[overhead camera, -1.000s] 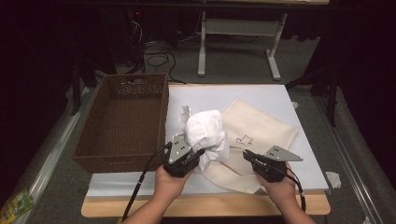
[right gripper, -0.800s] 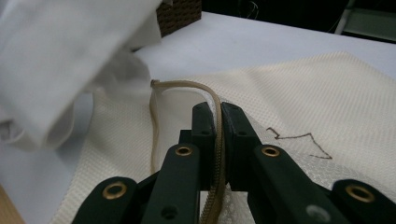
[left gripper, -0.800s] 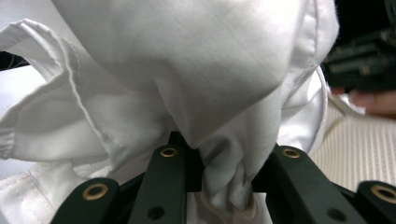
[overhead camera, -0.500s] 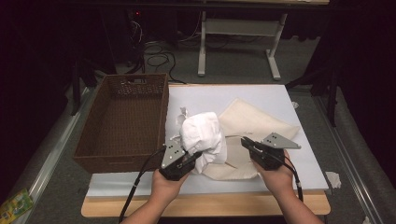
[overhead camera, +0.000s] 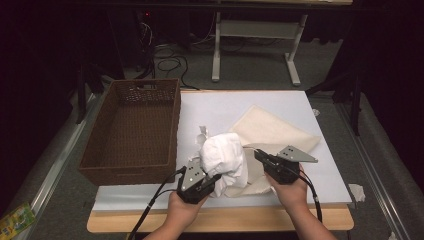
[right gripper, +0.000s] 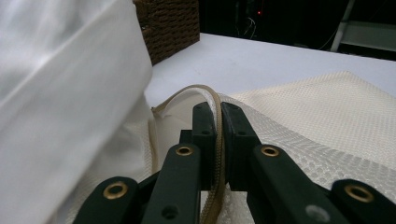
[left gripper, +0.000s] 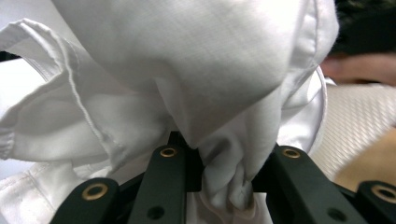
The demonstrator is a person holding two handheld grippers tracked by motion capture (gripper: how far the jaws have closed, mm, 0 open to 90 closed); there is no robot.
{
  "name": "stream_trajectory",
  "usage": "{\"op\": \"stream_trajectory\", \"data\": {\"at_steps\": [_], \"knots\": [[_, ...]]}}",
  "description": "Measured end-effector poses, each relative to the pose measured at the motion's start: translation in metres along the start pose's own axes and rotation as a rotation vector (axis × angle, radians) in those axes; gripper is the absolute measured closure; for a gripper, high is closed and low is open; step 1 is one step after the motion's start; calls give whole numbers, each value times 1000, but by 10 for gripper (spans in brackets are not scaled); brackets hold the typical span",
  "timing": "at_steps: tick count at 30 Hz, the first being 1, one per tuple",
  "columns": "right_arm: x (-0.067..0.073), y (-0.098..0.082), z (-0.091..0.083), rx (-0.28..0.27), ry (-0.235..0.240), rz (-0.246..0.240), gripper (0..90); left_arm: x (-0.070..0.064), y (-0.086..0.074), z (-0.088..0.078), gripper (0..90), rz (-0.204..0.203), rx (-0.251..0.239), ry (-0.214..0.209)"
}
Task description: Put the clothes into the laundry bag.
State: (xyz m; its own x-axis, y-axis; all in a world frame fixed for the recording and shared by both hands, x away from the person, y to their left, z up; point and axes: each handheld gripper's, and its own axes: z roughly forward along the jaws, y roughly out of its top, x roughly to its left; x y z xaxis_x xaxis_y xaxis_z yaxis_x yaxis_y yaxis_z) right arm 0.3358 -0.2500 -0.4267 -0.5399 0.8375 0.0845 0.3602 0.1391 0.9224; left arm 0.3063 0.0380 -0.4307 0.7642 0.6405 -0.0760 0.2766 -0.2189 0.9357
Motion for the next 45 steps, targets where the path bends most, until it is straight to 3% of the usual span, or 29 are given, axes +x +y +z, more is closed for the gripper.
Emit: {"op": "stream_trajectory", "data": {"at_steps": [12, 16, 24, 30, 33, 36, 41, 45], "knots": [[-8, 6, -3, -23, -3, 22, 856, -21, -15, 24, 739, 53, 98, -80], [-7, 7, -3, -26, 3, 13, 855, -20, -17, 30, 738, 43, 116, -82], [1, 8, -7, -36, 23, -4, 855, -13, -16, 37, 737, 34, 140, -45], [6, 8, -7, -43, 39, -7, 854, 2, -10, 35, 739, 32, 135, 27], [8, 9, -6, -45, 41, -9, 854, 10, -6, 31, 738, 4, 115, 57], [10, 9, -4, -45, 49, -4, 854, 10, -7, 32, 735, -7, 115, 55], [10, 7, -2, -29, 41, -9, 854, 5, -11, 37, 674, -11, 130, 21], [9, 7, -3, -31, 39, -12, 854, 2, -9, 35, 488, -18, 116, 10]]}}
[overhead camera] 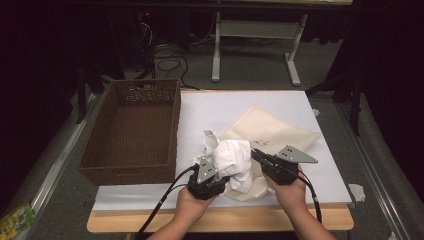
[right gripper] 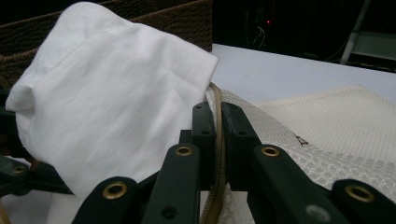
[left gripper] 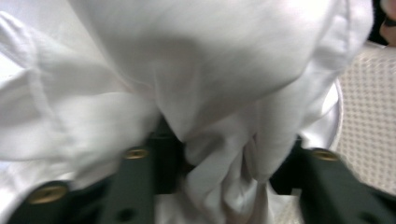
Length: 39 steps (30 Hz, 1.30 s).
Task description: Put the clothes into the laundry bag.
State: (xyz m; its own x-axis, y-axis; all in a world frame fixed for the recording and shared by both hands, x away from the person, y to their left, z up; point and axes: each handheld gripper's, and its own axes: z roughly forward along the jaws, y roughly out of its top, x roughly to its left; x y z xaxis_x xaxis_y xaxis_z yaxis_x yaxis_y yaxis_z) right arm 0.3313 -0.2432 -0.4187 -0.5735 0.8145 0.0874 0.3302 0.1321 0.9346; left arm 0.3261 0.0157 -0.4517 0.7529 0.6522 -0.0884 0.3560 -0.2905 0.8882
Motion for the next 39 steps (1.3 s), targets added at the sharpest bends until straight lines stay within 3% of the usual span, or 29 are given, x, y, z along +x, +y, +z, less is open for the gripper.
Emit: {"op": "stream_trajectory", "data": {"at_steps": [3, 5, 11, 12, 19, 21, 23, 24, 25, 27, 28, 30, 39], "knots": [[-2, -1, -1, 2, 0, -1, 854, -3, 2, -6, 286, -4, -23, 4], [-2, -1, -2, 2, -3, 4, 854, -4, 3, -8, 209, -2, -26, 6], [-3, -1, -3, 3, -5, 3, 853, -10, 10, -21, 153, -2, -88, 6], [-3, -1, -3, 2, -5, 2, 853, -10, 14, -24, 152, -13, -121, 7], [-2, -2, -2, 7, -7, 2, 854, -1, 40, -30, 158, -19, -198, 2], [-2, -2, -2, 11, -5, 4, 854, 3, 46, -27, 194, -31, -205, -11], [-2, -3, -1, 11, -8, 4, 853, 6, 50, -19, 282, -43, -176, -40], [-2, -3, -1, 11, -8, 4, 853, 8, 51, -15, 282, -44, -163, -52], [-2, -3, -1, 13, -9, 1, 854, 8, 50, -12, 345, -44, -156, -57], [-3, -3, -1, 11, -11, 3, 854, 7, 47, -8, 671, -30, -144, -64], [-3, -3, -1, 11, -11, 3, 854, 5, 45, -7, 671, -24, -135, -68], [-4, -3, -1, 14, -12, 6, 854, -1, 40, -5, 818, -11, -125, -76], [-5, -3, -2, 13, -17, 6, 855, -12, 22, 9, 869, 0, -40, -98]]}}
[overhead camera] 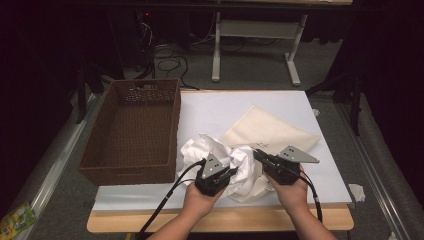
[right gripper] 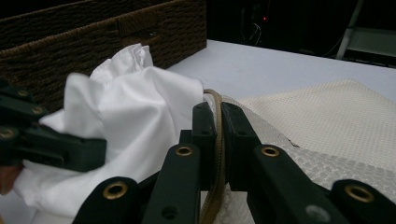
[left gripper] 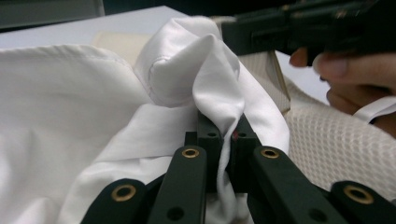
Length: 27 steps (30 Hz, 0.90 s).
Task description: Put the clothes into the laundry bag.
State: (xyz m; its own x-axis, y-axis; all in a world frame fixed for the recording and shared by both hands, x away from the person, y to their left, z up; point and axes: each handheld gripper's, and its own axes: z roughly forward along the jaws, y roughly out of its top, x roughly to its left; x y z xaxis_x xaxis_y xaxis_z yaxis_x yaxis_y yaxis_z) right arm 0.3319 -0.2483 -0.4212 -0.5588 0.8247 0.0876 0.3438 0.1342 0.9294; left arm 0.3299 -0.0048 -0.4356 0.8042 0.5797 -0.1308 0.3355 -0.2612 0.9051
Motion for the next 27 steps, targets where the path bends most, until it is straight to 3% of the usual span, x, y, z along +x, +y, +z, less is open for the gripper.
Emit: {"op": "stream_trajectory", "data": {"at_steps": [21, 25, 27], "knots": [[5, 4, -4, -25, 18, 1, 855, 1, -5, 32, 868, 11, 104, 66], [5, 4, -5, -31, 21, 1, 855, 8, 0, 35, 868, -15, 107, 87], [5, 4, -6, -33, 22, -4, 855, 15, 6, 37, 868, -50, 98, 114]]}}
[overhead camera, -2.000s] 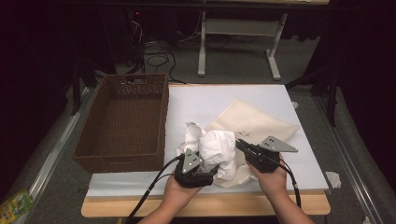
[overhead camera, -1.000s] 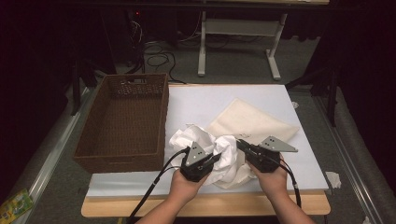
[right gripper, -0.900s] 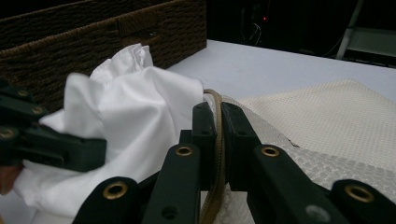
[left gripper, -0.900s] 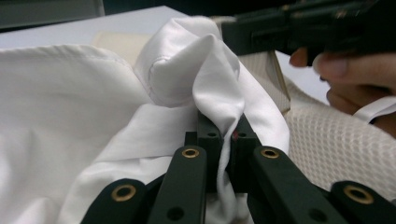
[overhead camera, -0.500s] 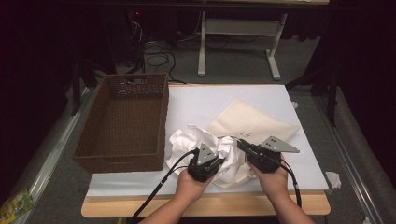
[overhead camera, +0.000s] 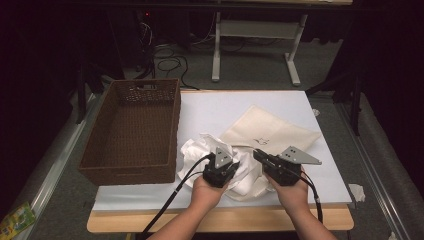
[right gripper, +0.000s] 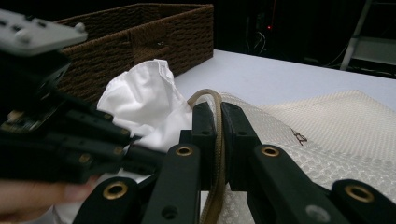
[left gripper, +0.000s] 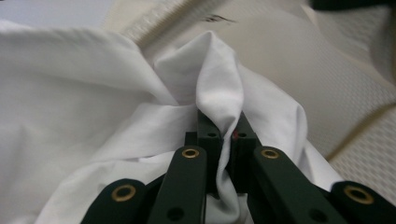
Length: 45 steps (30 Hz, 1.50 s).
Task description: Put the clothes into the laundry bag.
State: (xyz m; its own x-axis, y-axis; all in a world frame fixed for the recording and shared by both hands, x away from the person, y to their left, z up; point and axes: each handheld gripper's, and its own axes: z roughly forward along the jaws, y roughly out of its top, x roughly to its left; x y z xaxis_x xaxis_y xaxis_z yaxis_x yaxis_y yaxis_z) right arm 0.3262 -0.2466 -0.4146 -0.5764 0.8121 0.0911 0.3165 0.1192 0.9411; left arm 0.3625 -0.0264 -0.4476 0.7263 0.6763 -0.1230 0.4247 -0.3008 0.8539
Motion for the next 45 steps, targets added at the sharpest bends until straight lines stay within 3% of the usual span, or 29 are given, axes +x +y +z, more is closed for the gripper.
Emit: {"op": "stream_trajectory", "data": {"at_steps": [5, 7, 8, 9, 12, 13, 16, 20, 24, 25, 27, 30, 31, 32, 33, 38, 39, 41, 44, 45], "knots": [[2, -1, 1, 6, 5, -6, 855, -1, 3, 5, 861, -14, -20, 21], [1, -1, 1, 4, 5, -8, 855, -2, 1, 3, 832, -6, -34, 9], [0, -1, 1, 4, 6, -8, 855, -2, 0, 0, 792, -3, -51, -8], [-1, -2, 0, 6, 6, -11, 855, -2, -2, -6, 694, 4, -76, -17], [-1, -3, 0, 10, 2, -12, 855, -2, -5, -18, 502, 31, -117, -10], [-1, -4, 0, 12, 3, -11, 855, 0, -9, -27, 502, 48, -138, -3], [-1, -4, -1, 15, 0, -12, 855, 6, -18, -41, 324, 54, -138, -5], [-1, -5, 0, 17, -2, -19, 855, 11, -31, -45, 190, 38, -112, -10], [0, -5, -1, 19, -4, -18, 855, 12, -37, -34, 204, 37, -50, -6], [1, -6, -1, 23, -5, -13, 855, 13, -37, -33, 286, 24, -48, -6], [1, -7, -1, 25, -5, -16, 855, 15, -38, -30, 330, 7, -40, -12], [0, -8, 0, 27, 0, -18, 855, 14, -41, -26, 547, 25, -22, -12], [0, -8, 0, 28, 1, -15, 855, 13, -41, -26, 698, 28, -17, -21], [0, -8, 0, 28, 1, -15, 855, 13, -41, -25, 698, 32, -11, -26], [0, -8, 0, 25, 5, -15, 855, 12, -41, -25, 784, 39, -11, -26], [3, -7, 1, 26, 9, -16, 855, 16, -35, -31, 799, 35, -32, 8], [5, -7, 3, 25, 17, -18, 855, 23, -30, -39, 804, 10, -66, 35], [6, -7, 3, 24, 19, -18, 855, 27, -26, -44, 805, -9, -88, 48], [10, -6, 7, 22, 29, -19, 855, 29, -20, -53, 807, -23, -128, 52], [11, -6, 8, 21, 33, -26, 855, 24, -17, -54, 807, -6, -123, 39]]}}
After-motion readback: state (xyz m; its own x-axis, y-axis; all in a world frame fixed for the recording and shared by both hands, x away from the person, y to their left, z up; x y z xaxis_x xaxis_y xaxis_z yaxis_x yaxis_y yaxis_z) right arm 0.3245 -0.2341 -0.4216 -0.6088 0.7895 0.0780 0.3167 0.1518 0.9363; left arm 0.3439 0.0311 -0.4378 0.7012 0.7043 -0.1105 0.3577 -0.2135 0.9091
